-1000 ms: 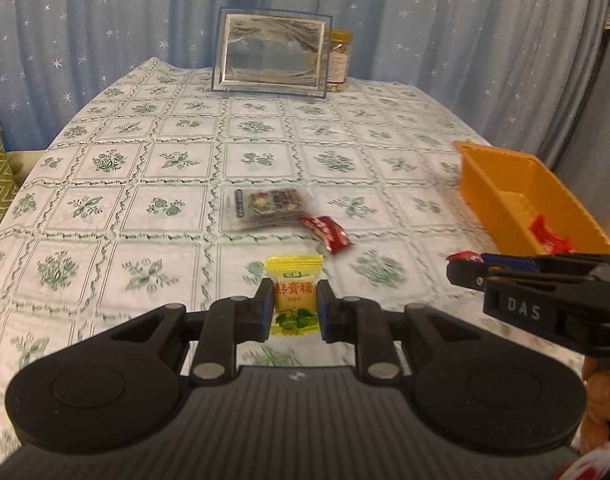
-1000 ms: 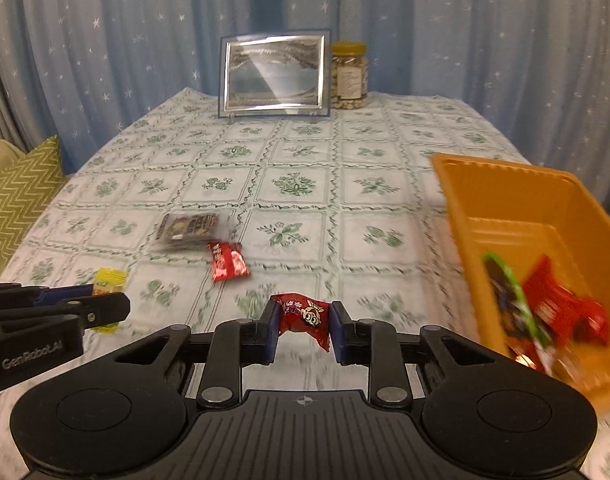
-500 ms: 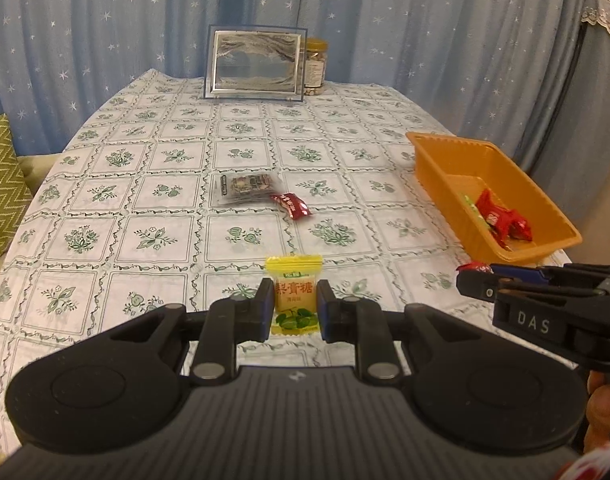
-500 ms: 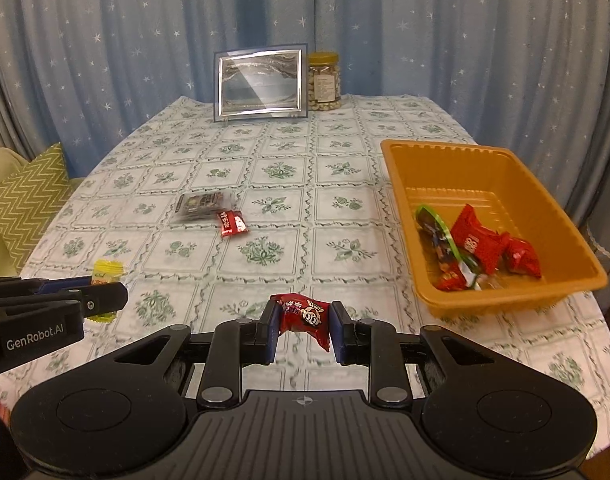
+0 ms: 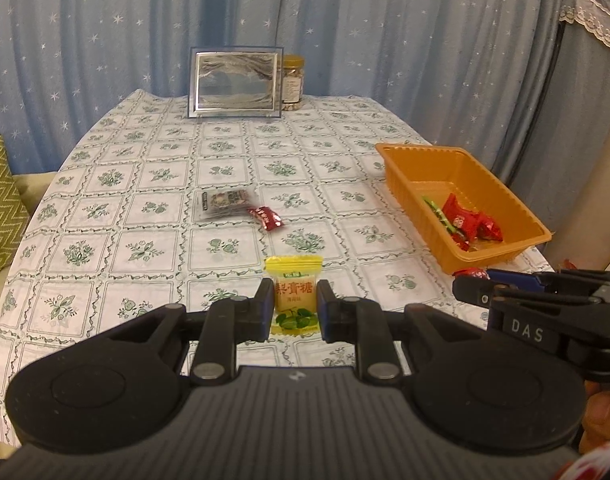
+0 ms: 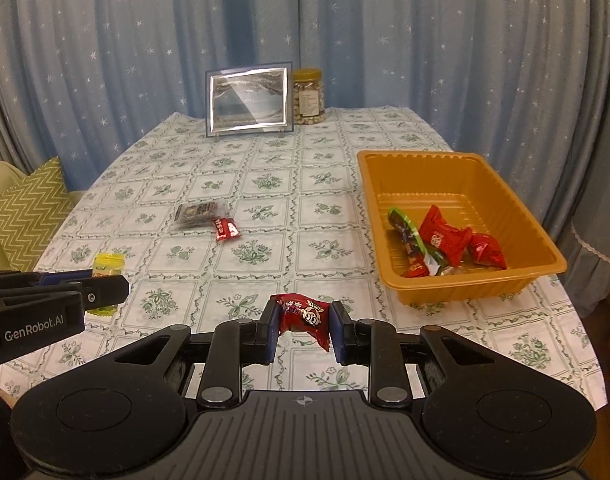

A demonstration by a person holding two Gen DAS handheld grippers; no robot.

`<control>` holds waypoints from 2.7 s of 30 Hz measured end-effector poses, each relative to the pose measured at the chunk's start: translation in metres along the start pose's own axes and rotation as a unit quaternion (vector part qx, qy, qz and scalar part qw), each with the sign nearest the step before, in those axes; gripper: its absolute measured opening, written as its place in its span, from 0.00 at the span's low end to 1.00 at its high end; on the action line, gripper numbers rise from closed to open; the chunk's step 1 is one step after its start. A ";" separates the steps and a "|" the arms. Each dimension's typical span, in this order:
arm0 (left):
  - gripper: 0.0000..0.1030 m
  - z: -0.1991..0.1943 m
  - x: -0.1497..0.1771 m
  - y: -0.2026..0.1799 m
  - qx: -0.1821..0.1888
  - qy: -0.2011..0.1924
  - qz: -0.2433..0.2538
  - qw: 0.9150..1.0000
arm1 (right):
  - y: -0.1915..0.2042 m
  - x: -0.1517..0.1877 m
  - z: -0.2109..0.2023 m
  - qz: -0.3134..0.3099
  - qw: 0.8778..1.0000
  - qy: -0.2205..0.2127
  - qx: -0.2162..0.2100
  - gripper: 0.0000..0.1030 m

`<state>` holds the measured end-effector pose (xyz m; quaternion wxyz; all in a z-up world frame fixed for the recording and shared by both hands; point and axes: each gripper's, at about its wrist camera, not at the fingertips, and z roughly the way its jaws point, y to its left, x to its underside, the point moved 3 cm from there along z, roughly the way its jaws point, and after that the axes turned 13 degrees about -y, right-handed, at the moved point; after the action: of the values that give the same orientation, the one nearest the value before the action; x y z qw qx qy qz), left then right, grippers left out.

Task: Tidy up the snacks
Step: 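Carry the yellow sweet and red sweet over the orange tray with both tools, then open both tools to drop the sweets into the tray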

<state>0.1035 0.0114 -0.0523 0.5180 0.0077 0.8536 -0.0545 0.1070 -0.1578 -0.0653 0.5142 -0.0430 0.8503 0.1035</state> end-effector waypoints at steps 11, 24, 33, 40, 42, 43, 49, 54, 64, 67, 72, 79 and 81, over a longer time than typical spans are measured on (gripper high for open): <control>0.19 0.003 -0.006 -0.022 0.023 -0.001 0.009 1.000 | -0.018 -0.008 -0.008 0.008 1.000 -0.005 0.024 0.26; 0.19 0.020 -0.016 -0.067 0.069 0.001 0.028 0.997 | -0.058 -0.014 -0.015 0.027 0.998 -0.009 0.059 0.26; 0.19 0.037 -0.025 -0.099 0.097 0.003 0.041 0.994 | -0.089 -0.016 -0.017 0.043 0.996 -0.011 0.083 0.26; 0.19 0.055 -0.031 -0.116 0.111 0.006 0.047 0.993 | -0.111 -0.019 -0.009 0.051 0.994 -0.009 0.097 0.26; 0.19 0.060 -0.033 -0.121 0.114 0.006 0.049 0.992 | -0.116 -0.020 -0.006 0.054 0.994 -0.009 0.099 0.26; 0.19 0.064 -0.034 -0.123 0.116 0.006 0.050 0.992 | -0.118 -0.020 -0.004 0.054 0.993 -0.008 0.101 0.26; 0.19 0.085 -0.042 -0.135 0.125 0.006 0.052 0.991 | -0.134 -0.026 0.009 0.056 0.992 -0.010 0.110 0.26; 0.19 0.106 -0.048 -0.145 0.134 0.007 0.058 0.989 | -0.150 -0.034 0.022 0.058 0.992 -0.012 0.113 0.26; 0.19 0.156 -0.055 -0.166 0.152 0.018 0.070 0.986 | -0.183 -0.054 0.062 0.066 0.991 -0.007 0.118 0.26; 0.19 0.169 -0.055 -0.171 0.155 0.020 0.074 0.985 | -0.188 -0.056 0.072 0.064 0.991 -0.005 0.120 0.26; 0.20 0.186 -0.054 -0.177 0.168 0.019 0.068 0.983 | -0.194 -0.052 0.083 0.068 0.990 0.000 0.123 0.26; 0.36 0.191 -0.049 -0.165 0.147 0.019 0.066 0.987 | -0.198 -0.046 0.085 0.074 0.990 0.004 0.124 0.26; 0.37 0.188 -0.048 -0.157 0.139 0.019 0.062 0.988 | -0.197 -0.045 0.085 0.076 0.990 0.005 0.123 0.26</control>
<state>0.2813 -0.1618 -0.0823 0.4982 0.1338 0.8451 -0.1404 0.2372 -0.3329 -0.0896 0.5023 0.0844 0.8598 0.0370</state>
